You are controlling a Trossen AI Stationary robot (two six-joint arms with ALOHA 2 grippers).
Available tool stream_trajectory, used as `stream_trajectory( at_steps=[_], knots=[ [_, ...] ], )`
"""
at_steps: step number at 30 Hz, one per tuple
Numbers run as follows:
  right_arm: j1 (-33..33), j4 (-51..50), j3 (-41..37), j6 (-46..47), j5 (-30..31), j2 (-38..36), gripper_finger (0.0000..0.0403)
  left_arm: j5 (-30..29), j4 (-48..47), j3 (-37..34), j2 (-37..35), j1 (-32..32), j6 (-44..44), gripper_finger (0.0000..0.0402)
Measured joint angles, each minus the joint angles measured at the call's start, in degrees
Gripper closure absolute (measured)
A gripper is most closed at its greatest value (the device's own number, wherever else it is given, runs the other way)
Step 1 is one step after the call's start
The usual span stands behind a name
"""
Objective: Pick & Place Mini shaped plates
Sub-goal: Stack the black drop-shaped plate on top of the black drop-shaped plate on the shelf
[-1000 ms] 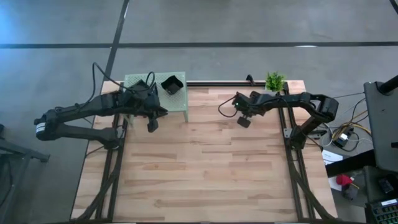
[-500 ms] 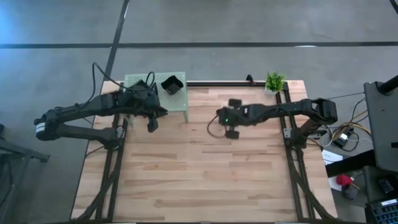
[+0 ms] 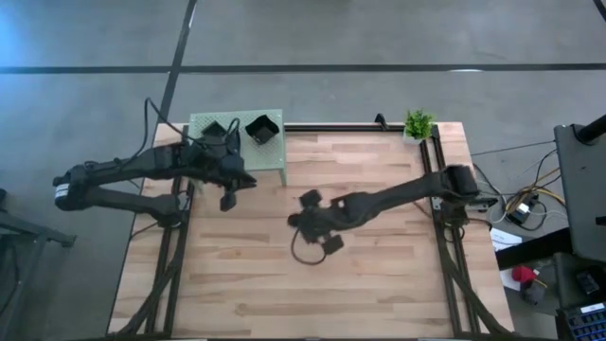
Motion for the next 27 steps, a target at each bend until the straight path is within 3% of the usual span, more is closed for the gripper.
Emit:
stream_trajectory(
  at_steps=[9,14,27],
  knots=[
    [2.7,-0.11,12.4,-8.61,-6.28,12.35,0.0395,-0.04,-1.7,-0.44,-0.02,-7.95,-0.43,0.0353],
    [2.84,-0.71,17.42,-9.67,-6.47,17.91,0.0395,-0.12,-1.63,-0.6,0.04,-12.49,-0.47,0.0353],
    [2.96,-2.71,22.77,-10.36,-7.69,23.54,0.0395,-0.6,2.13,-7.09,0.07,-19.28,-3.47,0.0353]
  ],
)
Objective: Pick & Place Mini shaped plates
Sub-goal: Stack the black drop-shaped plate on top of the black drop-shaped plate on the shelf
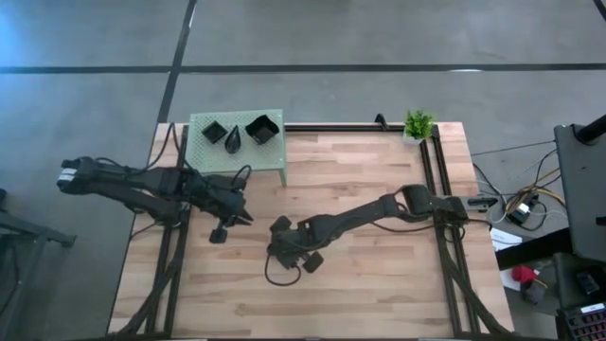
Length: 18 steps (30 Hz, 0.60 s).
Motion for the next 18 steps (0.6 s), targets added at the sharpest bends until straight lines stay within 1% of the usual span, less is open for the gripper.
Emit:
stream_trajectory(
  at_steps=[7,12,18],
  knots=[
    [0.02,-0.21,1.68,1.71,0.44,-0.02,0.0394,-0.11,0.42,-1.88,0.02,-0.3,-0.08,0.0353],
    [0.02,-0.33,1.69,-0.44,0.45,-0.02,0.0394,-0.11,0.76,-1.93,0.02,-0.32,-0.1,0.0353],
    [0.02,-0.37,0.76,-0.65,0.46,-0.02,0.0394,-0.11,0.77,-1.91,0.02,-0.35,-0.09,0.0353]
  ],
)
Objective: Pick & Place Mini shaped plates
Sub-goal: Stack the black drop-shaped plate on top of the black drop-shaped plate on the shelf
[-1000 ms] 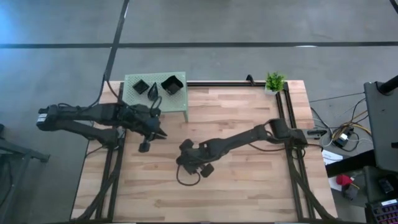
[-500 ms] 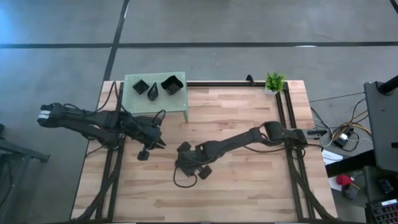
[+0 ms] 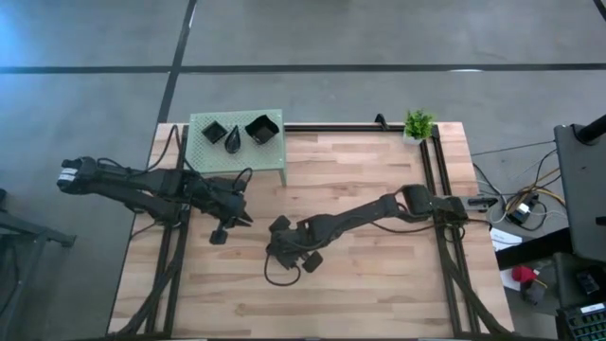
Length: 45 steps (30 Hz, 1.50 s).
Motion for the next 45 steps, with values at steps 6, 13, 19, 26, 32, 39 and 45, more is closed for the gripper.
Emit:
stream_trajectory(
  at_steps=[6,13,19,26,32,39,45],
  knots=[
    [0.0,0.11,-0.03,-0.61,0.51,0.0,0.0384,0.0,0.0,-0.01,0.0,0.0,0.0,0.0353],
    [0.08,0.08,-0.08,-0.01,1.77,-0.02,0.0367,0.01,0.0,0.0,0.0,-0.02,0.1,0.0354],
    [0.51,0.12,-0.03,0.3,1.69,-0.02,0.0349,0.0,0.0,0.0,0.0,-0.02,0.12,0.0353],
    [0.94,0.05,-0.03,0.22,2.05,-0.32,0.0318,0.02,0.0,0.0,0.0,-0.02,0.06,0.0355],
    [1.21,-0.19,0.01,0.85,5.18,-1.95,0.0305,0.01,-0.01,0.0,0.0,0.0,0.06,0.0355],
    [2.11,-1.45,0.03,4.93,5.53,-6.43,0.0322,0.01,0.0,0.0,0.0,0.0,0.02,0.0358],
    [3.5,-3.89,0.03,7.85,5.73,-11.05,0.0339,0.02,0.15,0.0,0.71,0.0,-0.03,0.0358]
  ],
)
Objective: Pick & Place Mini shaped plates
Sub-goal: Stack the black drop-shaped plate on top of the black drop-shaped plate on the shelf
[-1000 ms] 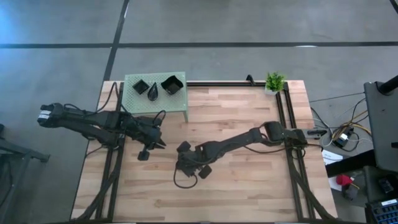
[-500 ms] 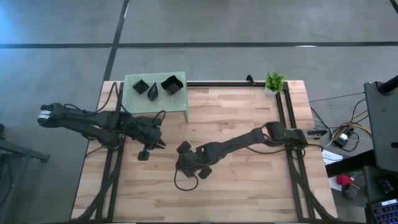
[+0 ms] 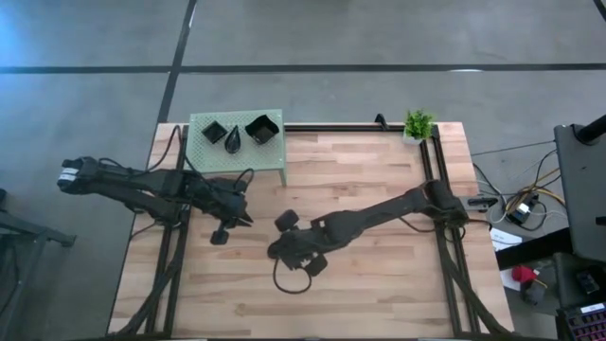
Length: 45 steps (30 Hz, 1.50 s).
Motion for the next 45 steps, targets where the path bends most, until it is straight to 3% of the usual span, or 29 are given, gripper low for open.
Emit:
stream_trajectory(
  at_steps=[11,28,33,45],
  knots=[
    [3.42,-3.15,-0.09,5.51,-0.04,-5.92,0.0344,0.0,-0.15,0.0,0.84,0.0,-3.53,0.0358],
    [5.03,-5.25,-0.11,8.28,-0.18,-6.99,0.0351,-1.14,1.25,0.0,1.08,0.0,-4.21,0.0358],
    [5.7,-10.51,-0.15,16.06,-0.95,-9.18,0.0351,-1.67,2.23,-1.59,2.8,-0.07,-3.58,0.0358],
    [7.9,-17.7,-0.66,25.65,-2.24,-15.2,0.0351,-3.54,25.38,-12.86,10.62,-0.31,-1.81,0.0358]
  ],
)
